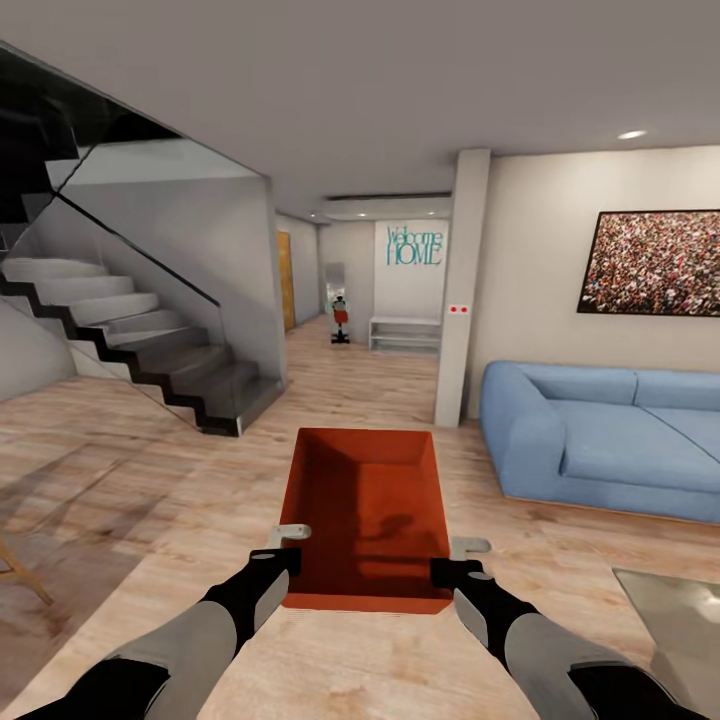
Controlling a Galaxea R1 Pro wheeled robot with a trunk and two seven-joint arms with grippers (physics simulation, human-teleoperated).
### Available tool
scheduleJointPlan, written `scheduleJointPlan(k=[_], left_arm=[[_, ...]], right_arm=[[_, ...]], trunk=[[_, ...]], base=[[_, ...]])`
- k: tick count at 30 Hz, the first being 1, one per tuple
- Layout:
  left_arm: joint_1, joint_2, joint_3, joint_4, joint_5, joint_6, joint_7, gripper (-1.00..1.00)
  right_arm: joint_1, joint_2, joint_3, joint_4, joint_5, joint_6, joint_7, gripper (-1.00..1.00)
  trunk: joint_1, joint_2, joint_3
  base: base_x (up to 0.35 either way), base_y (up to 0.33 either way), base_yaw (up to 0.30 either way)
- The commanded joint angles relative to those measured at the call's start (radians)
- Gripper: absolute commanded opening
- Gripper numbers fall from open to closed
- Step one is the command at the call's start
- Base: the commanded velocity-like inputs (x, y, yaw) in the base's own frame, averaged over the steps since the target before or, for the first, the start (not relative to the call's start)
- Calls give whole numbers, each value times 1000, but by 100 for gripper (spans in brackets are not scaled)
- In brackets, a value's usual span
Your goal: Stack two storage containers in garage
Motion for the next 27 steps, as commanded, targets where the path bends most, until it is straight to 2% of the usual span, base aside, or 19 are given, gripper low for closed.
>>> scheduleJointPlan(k=[1,27], left_arm=[[0,1,4,-6,-19,7,21,-100],[0,1,4,-4,-19,6,21,-100]], right_arm=[[0,1,12,2,-17,0,2,-100],[0,1,12,2,-17,-1,2,-100]], trunk=[[1,-1,0],[1,-1,0]], base=[[322,90,0],[322,88,0]])
